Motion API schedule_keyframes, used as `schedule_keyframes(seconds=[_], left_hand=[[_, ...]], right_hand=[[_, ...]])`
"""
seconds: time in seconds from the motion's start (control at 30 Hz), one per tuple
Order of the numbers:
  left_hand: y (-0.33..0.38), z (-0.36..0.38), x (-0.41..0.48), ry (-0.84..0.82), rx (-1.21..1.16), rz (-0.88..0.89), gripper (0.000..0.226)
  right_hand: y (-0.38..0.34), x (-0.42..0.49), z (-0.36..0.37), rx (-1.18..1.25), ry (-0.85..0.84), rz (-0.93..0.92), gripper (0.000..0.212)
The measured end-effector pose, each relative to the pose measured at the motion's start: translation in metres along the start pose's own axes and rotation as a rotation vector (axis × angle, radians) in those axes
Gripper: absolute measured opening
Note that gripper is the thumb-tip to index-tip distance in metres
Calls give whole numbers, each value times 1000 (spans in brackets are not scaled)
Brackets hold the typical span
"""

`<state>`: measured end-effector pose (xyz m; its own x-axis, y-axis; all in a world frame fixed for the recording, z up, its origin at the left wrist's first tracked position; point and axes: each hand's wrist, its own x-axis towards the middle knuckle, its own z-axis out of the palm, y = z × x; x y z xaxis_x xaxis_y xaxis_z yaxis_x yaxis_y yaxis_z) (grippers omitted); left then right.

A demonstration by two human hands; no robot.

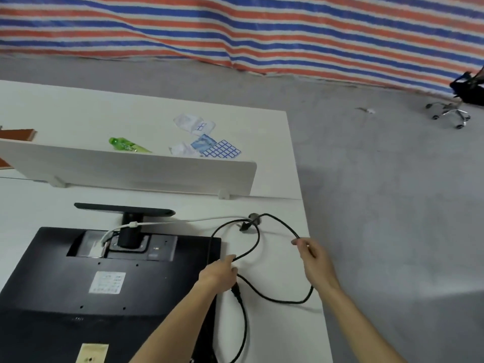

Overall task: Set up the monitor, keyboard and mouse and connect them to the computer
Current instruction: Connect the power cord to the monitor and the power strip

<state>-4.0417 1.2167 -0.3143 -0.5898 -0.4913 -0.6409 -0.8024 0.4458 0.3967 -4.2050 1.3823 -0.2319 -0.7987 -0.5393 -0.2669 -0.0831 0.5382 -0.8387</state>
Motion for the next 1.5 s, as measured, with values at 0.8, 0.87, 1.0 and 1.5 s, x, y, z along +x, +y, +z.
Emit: schedule_keyframes(seconds=[0.8, 0.87, 1.0, 1.5], left_hand=[[13, -22, -9, 81, 359, -32, 28], [20, -35, 4, 148, 300, 16, 31], [30, -52, 37, 187, 278, 121, 39], [32, -52, 159, 280, 432, 64, 31]], right_hand=[[-10, 24, 8, -134, -41, 233, 25], [-8, 23, 7, -296, -303, 402, 21], [9, 23, 5, -611, -555, 623, 25], [37, 169, 100, -811, -317, -64, 34]])
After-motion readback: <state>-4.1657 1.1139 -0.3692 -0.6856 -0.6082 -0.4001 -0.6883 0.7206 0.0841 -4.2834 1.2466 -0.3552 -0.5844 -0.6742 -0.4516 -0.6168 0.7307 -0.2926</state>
